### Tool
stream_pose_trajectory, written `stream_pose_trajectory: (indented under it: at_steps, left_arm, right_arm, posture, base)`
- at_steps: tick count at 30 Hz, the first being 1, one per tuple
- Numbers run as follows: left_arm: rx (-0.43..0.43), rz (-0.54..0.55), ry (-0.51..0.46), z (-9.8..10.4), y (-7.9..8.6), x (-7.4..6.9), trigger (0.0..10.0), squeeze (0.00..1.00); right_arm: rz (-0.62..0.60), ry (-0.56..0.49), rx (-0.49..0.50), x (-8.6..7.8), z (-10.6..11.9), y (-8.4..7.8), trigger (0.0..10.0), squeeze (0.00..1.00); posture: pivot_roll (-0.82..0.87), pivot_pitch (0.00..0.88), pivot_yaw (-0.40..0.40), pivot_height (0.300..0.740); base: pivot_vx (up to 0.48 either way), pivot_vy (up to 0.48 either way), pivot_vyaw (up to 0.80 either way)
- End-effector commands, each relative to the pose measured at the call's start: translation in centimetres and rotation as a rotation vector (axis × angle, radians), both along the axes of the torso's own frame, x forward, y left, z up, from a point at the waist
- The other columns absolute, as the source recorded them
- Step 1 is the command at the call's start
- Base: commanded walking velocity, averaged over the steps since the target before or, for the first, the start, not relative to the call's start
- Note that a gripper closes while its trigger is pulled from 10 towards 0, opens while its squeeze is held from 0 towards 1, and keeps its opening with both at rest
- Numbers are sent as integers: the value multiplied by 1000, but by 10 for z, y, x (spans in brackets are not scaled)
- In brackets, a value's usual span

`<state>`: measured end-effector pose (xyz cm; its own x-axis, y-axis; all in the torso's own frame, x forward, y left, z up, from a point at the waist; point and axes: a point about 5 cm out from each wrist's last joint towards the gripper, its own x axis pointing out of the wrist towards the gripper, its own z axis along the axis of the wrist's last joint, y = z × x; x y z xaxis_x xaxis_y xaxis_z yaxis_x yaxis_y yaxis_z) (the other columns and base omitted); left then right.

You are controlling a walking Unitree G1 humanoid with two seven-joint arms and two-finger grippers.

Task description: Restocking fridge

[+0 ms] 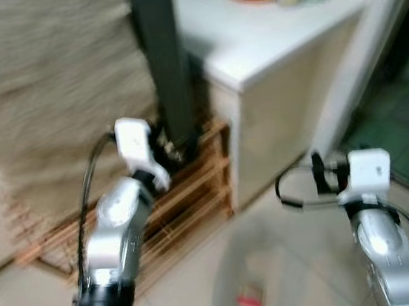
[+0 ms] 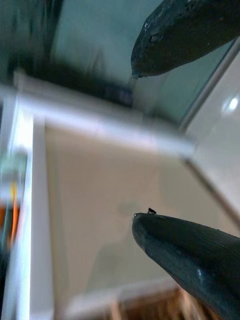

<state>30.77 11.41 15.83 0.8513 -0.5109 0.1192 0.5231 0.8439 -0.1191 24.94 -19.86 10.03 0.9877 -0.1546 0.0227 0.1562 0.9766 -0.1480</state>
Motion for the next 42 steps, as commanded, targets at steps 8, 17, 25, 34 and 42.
stream_pose_trajectory:
  at_steps: [8, 17, 25, 34, 42]
  left_arm:
    - [91, 123, 117, -29, 23, -3, 10000, 0]
    - [59, 221, 147, -37, 34, -5, 10000, 0]
    - [85, 234, 108, -30, 36, -5, 10000, 0]
    - [160, 90, 124, -27, 13, -7, 10000, 0]
    - [168, 90, 141, -30, 14, -7, 10000, 0]
  right_arm:
    - [38, 8, -48, 0, 1, 2, 10000, 0]
    - [69, 24, -55, 2, -2, 9, 10000, 0]
    - [119, 63, -35, -1, -12, 19, 10000, 0]
    - [130, 65, -46, 0, -13, 19, 10000, 0]
    - [122, 64, -46, 2, -14, 19, 10000, 0]
  posture:
    - [-147, 0, 46, 740]
    - [-126, 0, 45, 740]
    - [-124, 0, 49, 740]
    - [-128, 0, 56, 740]
    - [-130, 0, 60, 740]
  base:
    - [0, 0, -706]
    - [35, 0, -701]
    - [480, 0, -265]
    - [480, 0, 0]
    - [480, 0, -700]
